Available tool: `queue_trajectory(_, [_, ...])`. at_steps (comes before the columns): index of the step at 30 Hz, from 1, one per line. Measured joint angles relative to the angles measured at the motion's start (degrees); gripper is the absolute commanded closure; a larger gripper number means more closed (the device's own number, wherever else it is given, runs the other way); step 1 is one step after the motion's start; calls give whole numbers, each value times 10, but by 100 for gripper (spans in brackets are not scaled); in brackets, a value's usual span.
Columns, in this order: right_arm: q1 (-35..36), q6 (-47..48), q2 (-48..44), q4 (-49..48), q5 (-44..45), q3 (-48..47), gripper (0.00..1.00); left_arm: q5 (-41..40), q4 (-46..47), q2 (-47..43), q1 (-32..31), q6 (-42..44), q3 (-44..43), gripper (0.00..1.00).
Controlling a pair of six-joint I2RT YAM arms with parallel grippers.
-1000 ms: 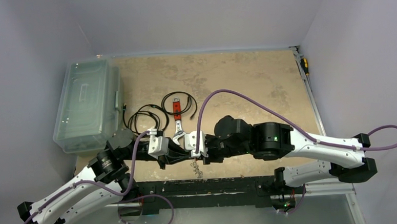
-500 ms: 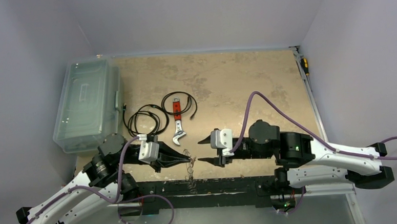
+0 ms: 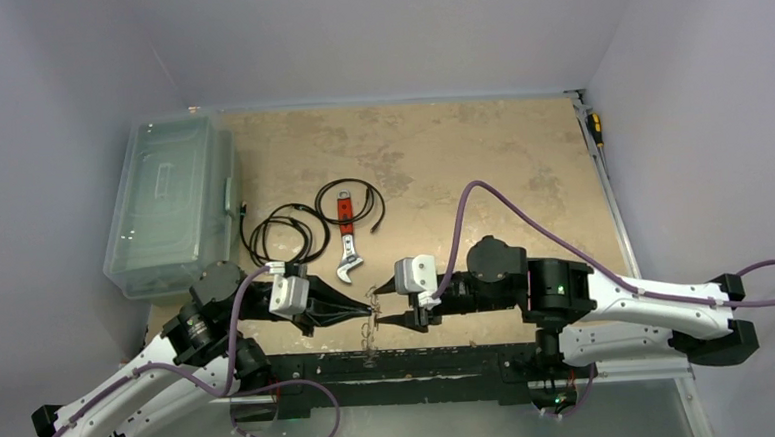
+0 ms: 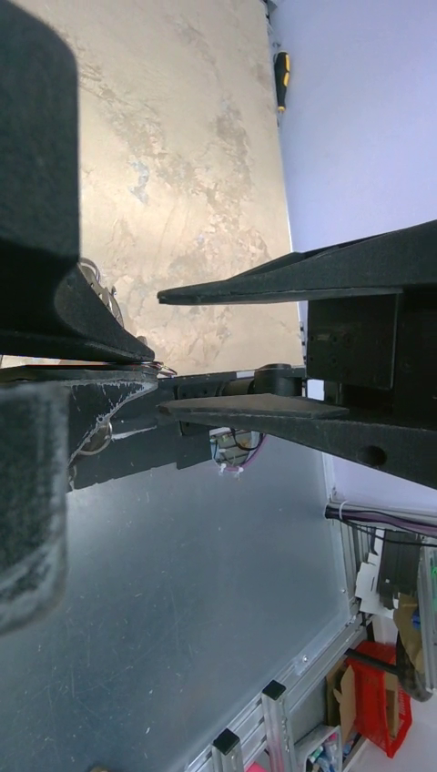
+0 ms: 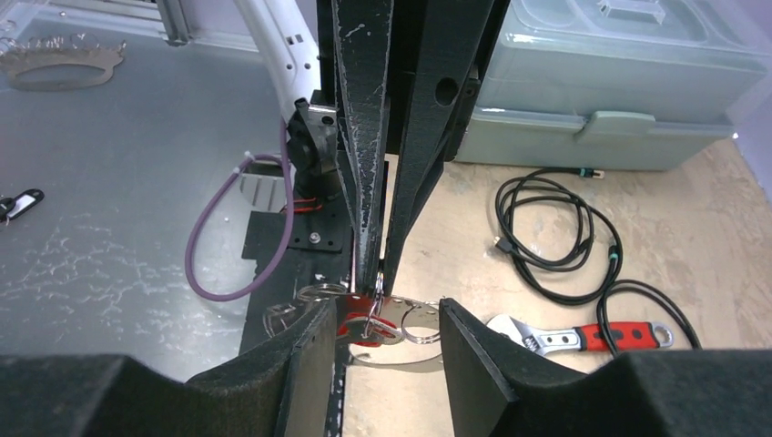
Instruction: Put the keys on the keyring
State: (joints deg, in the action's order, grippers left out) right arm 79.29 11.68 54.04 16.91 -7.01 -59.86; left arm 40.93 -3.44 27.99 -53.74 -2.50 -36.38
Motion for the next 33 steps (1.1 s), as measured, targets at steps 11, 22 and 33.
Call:
queue_trajectory(11, [0, -15, 25, -3, 1, 1, 57, -9, 0, -10, 0, 0, 4, 100])
queue_trajectory(22, [0, -23, 13, -2, 16, 1, 67, -15, -5, -11, 1, 0, 5, 100])
queue_trajectory(33, [0, -29, 13, 2, 14, 1, 94, -22, -7, -11, 1, 0, 5, 100])
